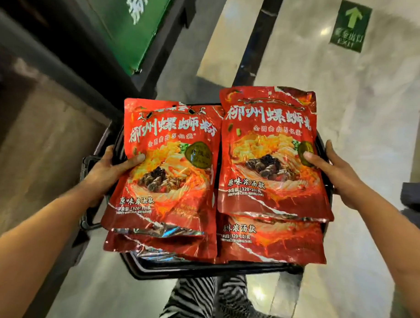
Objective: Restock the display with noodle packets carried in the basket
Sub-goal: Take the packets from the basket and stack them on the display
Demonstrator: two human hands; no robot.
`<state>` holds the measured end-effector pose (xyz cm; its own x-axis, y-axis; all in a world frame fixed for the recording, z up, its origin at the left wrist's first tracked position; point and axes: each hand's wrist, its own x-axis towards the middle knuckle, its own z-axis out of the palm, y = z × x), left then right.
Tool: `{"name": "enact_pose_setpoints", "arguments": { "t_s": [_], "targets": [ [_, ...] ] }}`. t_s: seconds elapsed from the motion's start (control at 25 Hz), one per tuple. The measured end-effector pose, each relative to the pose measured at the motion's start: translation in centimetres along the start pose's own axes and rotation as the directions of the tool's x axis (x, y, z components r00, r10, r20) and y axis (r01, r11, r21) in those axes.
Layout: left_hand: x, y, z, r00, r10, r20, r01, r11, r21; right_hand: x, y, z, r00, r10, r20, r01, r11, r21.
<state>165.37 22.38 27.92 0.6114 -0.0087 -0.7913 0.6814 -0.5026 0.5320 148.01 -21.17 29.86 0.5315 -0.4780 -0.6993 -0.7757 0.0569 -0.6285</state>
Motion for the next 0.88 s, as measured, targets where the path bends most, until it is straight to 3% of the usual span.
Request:
{"name": "enact_pose_setpoints", "arguments": {
  "t_s": [0.2,0.4,0.6,0.88],
  "targets": [
    [7.0,10.2,1.7,0.998,0.063,0.004,-0.063,0.989,0.131,7.6,-5.6,-1.1,1.0,0.01,-0.025,-0.01,1.0,-0.025],
    [13.8,19.6,4.0,0.999,0.04,0.019,-0.043,0.985,0.168,16.2,-10.7,-2.3,0.999,0.025,-0.032,-0.026,1.0,-0.013],
    [22.2,27.5,5.4,0.997,0.044,0.069,-0.061,0.962,0.266,23.5,-16.1,-2.7,0.992,0.105,-0.071,-0.099,0.992,0.077],
    [23.6,29.3,6.5,0.997,-0.041,0.059,0.019,0.946,0.325,27.2,-17.3,-4.4,0.994,0.104,-0.009,-0.104,0.993,0.061]
  ]
}}
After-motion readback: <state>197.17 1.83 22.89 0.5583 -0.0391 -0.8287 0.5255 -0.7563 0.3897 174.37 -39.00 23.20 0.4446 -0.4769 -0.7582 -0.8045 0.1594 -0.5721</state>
